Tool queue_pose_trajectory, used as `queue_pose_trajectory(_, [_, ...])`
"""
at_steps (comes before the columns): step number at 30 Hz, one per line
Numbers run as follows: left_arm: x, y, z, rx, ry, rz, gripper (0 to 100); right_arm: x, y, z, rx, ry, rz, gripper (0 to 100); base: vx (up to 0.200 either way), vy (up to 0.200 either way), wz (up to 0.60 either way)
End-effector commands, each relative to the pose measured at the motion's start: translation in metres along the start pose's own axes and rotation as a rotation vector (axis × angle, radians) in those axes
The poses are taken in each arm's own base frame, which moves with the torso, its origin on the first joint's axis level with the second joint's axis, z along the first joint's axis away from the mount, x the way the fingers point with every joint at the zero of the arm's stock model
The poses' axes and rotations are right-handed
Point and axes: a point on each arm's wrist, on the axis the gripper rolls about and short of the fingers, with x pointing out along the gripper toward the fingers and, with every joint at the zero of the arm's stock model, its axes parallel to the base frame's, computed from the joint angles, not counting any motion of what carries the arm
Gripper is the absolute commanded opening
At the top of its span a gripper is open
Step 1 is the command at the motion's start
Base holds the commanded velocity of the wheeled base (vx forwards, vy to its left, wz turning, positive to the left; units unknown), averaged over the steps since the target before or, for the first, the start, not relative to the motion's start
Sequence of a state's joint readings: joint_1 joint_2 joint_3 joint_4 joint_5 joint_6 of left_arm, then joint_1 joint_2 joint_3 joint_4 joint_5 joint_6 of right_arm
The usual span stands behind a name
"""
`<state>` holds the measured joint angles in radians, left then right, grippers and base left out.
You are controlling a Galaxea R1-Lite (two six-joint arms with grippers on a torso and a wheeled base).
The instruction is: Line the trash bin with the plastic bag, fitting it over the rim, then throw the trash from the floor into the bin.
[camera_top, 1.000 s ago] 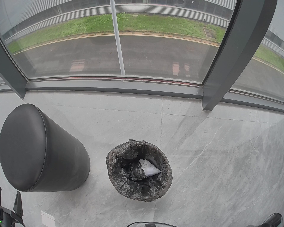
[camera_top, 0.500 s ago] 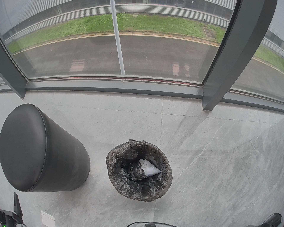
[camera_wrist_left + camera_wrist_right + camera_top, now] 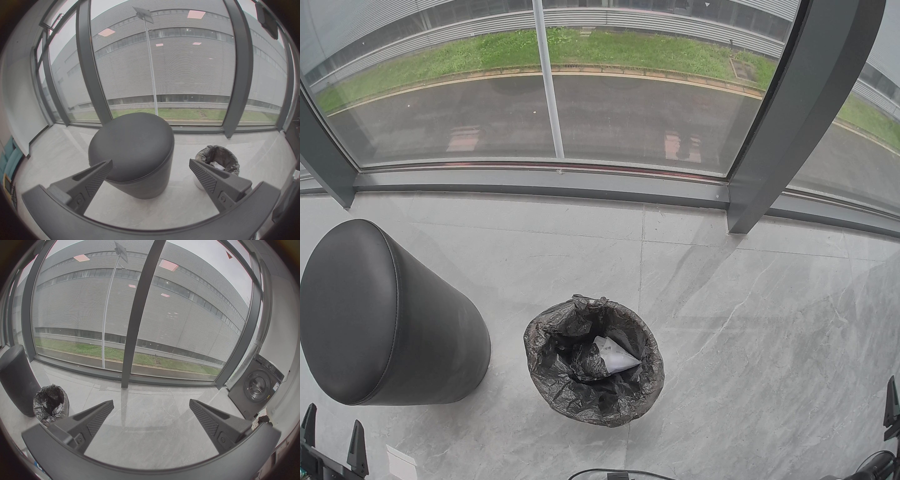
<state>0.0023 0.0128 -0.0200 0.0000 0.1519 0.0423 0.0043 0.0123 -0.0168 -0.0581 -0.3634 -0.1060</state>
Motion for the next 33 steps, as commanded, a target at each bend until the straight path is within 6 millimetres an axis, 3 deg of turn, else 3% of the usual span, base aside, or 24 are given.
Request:
queue_pose_trajectory(1, [-0.0012,-0.001,-0.0005,0.004,-0.01,-0.048,100,-0.0002,0.0005,-0.0036,0.0,-0.001,0.009,100,0.0,0.0,0.0])
queue_pose_trajectory(11, [-0.0016,-0.0033,-0.0006,0.079,-0.013,-0.158,100,-0.0009,0.0048,-0.0034,-0.005,-0.015,0.207,100,0.0,0.0,0.0])
queue_pose_trajectory(17, [-0.0021,-0.0044,0.0003,-0.021,-0.01,-0.212,100,-0.0029,0.0089,-0.004,0.042,0.0,0.407,100,0.0,0.0,0.0])
queue_pose_trajectory(25, [-0.0016,-0.0023,-0.0001,-0.052,-0.005,-0.116,100,-0.0016,0.0045,-0.0045,0.036,0.019,0.203,100,0.0,0.0,0.0])
queue_pose_trajectory(33, [0.0,-0.0028,-0.006,-0.044,0.016,-0.118,100,-0.0019,0.0056,-0.0044,0.043,0.015,0.254,100,0.0,0.0,0.0])
